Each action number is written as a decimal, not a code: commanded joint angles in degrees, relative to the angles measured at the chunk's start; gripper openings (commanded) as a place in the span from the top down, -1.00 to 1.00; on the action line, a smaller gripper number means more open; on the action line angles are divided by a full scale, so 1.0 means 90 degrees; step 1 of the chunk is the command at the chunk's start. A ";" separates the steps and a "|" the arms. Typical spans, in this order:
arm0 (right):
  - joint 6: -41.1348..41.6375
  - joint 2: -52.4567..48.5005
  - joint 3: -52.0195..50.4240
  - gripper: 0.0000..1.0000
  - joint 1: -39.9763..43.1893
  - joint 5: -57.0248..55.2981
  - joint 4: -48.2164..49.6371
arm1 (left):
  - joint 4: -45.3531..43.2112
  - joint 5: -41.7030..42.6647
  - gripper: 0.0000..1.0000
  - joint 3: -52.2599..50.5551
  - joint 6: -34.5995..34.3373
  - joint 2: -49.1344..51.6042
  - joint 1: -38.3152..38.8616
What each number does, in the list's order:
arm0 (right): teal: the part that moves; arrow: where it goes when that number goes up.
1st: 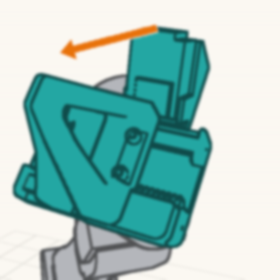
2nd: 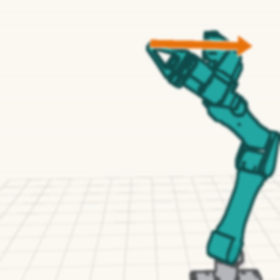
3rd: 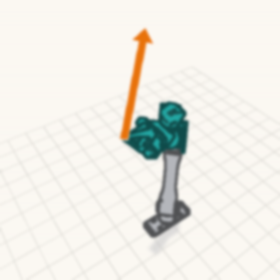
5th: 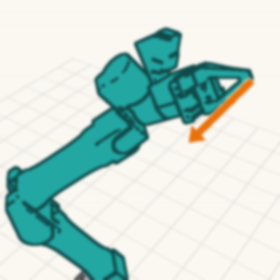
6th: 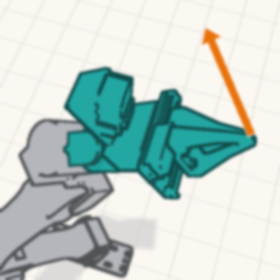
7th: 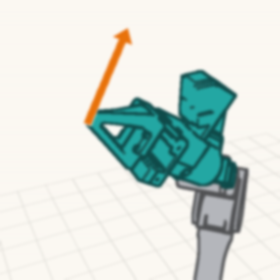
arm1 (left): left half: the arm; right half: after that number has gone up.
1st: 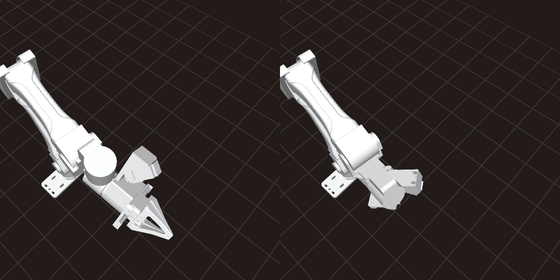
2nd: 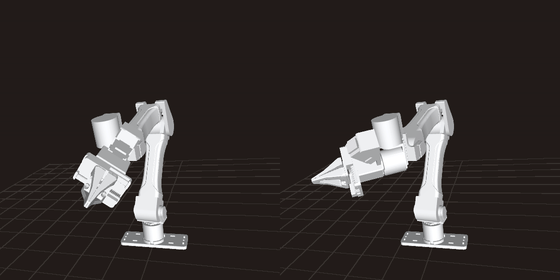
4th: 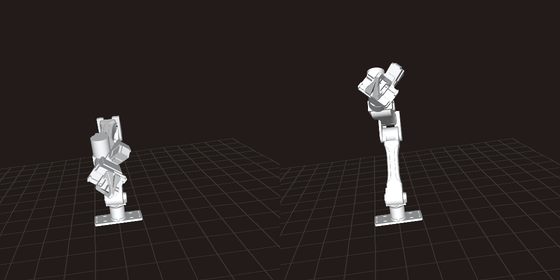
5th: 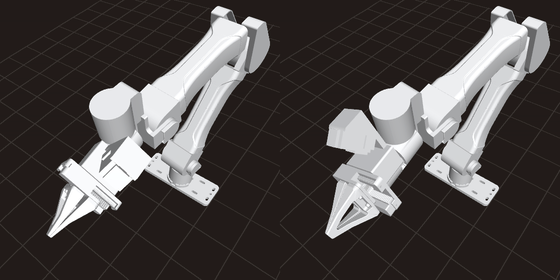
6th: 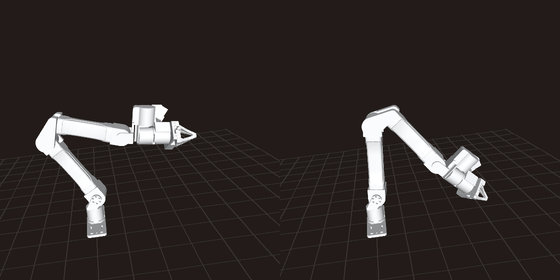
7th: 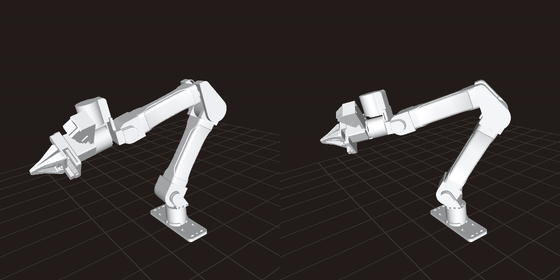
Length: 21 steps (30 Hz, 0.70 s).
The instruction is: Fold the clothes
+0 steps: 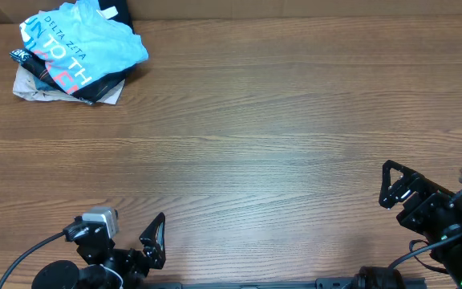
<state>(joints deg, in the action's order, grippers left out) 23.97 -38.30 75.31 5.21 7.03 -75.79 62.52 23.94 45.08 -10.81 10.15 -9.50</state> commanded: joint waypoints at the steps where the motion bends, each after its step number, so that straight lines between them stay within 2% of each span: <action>1: 0.0024 0.0029 -0.0012 -1.00 -0.0032 -0.0061 0.0029 | 0.0141 -0.0061 -1.00 -0.0053 -0.0112 -0.0022 -0.0024; 11: 0.0024 0.0029 -0.0012 -1.00 -0.0032 -0.0061 0.0029 | 0.0838 -0.0061 -1.00 -0.0053 -0.0112 -0.0022 -0.0024; 21: 0.0024 0.0029 -0.0012 -1.00 -0.0032 -0.0061 0.0029 | 0.0916 -0.0061 -1.00 -0.0053 -0.0112 -0.0022 -0.0024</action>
<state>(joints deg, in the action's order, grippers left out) 24.01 -38.30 75.31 5.19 7.03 -75.83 70.76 23.77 45.04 -11.00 10.15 -9.50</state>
